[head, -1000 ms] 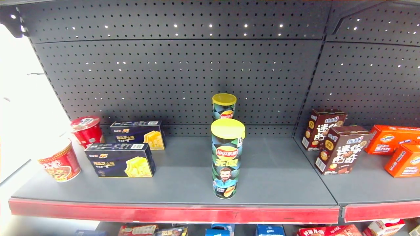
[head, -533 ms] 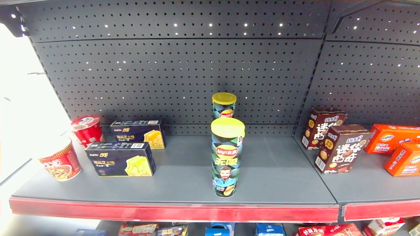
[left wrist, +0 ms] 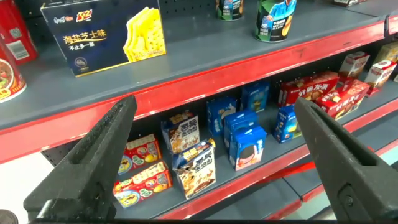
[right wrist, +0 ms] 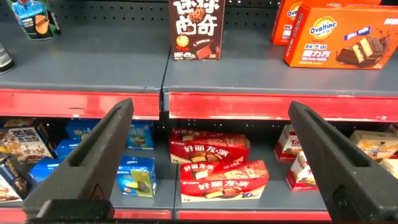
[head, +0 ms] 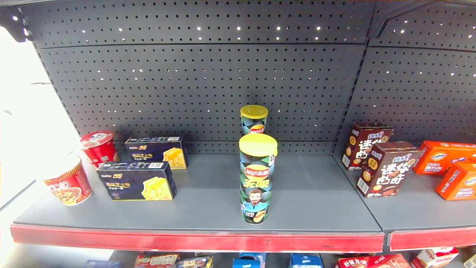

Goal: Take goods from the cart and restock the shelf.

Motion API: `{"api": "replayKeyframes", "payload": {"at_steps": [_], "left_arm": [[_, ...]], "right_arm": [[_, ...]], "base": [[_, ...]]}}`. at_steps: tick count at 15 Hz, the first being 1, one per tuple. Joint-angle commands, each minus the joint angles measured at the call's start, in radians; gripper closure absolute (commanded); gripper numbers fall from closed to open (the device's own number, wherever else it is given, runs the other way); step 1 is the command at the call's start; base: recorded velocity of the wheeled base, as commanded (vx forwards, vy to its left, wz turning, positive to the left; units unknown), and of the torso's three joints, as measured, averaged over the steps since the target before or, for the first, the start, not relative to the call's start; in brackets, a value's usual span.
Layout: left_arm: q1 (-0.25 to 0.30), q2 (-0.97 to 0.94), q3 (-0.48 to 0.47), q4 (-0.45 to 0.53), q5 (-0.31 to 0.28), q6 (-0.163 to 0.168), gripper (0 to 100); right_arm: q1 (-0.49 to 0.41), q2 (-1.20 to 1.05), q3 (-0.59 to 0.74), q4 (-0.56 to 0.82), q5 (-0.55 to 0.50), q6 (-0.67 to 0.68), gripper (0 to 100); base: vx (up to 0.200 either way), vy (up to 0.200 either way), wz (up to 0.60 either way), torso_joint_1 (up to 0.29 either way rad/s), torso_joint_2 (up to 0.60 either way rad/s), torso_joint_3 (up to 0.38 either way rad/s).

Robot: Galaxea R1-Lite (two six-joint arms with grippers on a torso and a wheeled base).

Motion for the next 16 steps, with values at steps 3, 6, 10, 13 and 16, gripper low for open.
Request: {"api": "replayKeyframes", "payload": {"at_steps": [3,6,10,13,16], "left_arm": [[0.0,0.0,-0.001,0.0,-0.001,0.002,0],[0.0,0.0,-0.001,0.0,-0.001,0.003,0],[0.0,0.0,-0.001,0.0,-0.001,0.003,0],[0.0,0.0,-0.001,0.0,-0.001,0.002,0],[0.0,0.0,-0.001,0.0,-0.001,0.003,0]], "right_arm": [[0.0,0.002,0.001,-0.001,0.0,0.0,0],[0.0,0.002,-0.001,-0.001,0.0,0.0,0],[0.0,0.002,0.001,-0.001,0.0,0.001,0],[0.0,0.002,-0.001,-0.001,0.002,0.001,0],[0.0,0.002,0.001,-0.001,0.0,0.007,0]], "base": [[0.0,0.0,0.0,0.0,0.0,0.0],[0.0,0.0,0.0,0.0,0.0,0.0],[0.0,0.0,0.0,0.0,0.0,0.0],[0.0,0.0,0.0,0.0,0.0,0.0],[0.0,0.0,0.0,0.0,0.0,0.0]]}}
